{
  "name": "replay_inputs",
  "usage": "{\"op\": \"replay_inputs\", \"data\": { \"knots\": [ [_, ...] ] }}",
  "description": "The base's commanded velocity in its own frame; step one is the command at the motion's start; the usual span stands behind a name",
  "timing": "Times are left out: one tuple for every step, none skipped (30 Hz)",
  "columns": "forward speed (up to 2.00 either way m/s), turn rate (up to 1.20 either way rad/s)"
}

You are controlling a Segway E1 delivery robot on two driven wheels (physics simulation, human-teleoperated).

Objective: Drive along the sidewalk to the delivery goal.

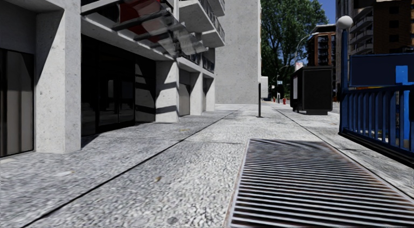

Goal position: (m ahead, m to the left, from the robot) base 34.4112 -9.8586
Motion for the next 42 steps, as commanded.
{"op": "replay_inputs", "data": {
  "knots": [
    [2.00, -0.63],
    [2.00, -0.59],
    [2.00, -0.59],
    [2.00, -0.42],
    [2.00, 0.00],
    [2.00, 0.00],
    [2.00, 0.00],
    [2.00, 0.00],
    [2.00, 0.00],
    [2.00, 0.00],
    [2.00, 0.00],
    [2.00, 0.00],
    [2.00, 0.00],
    [2.00, 0.00],
    [2.00, 0.00],
    [2.00, 0.00],
    [2.00, 0.00],
    [2.00, 0.00],
    [2.00, 0.00],
    [2.00, 0.00],
    [2.00, 0.00],
    [2.00, 0.00],
    [2.00, 0.00],
    [2.00, 0.00],
    [2.00, 0.00],
    [2.00, 0.00],
    [2.00, 0.00],
    [2.00, 0.00],
    [2.00, 0.00],
    [2.00, 0.00],
    [2.00, 0.00],
    [2.00, 0.00],
    [2.00, 0.00],
    [2.00, 0.00],
    [2.00, 0.00],
    [2.00, 0.00],
    [2.00, 0.00],
    [2.00, 0.00],
    [2.00, 0.00],
    [2.00, 0.00],
    [2.00, 0.00],
    [2.00, 0.00]
  ]
}}
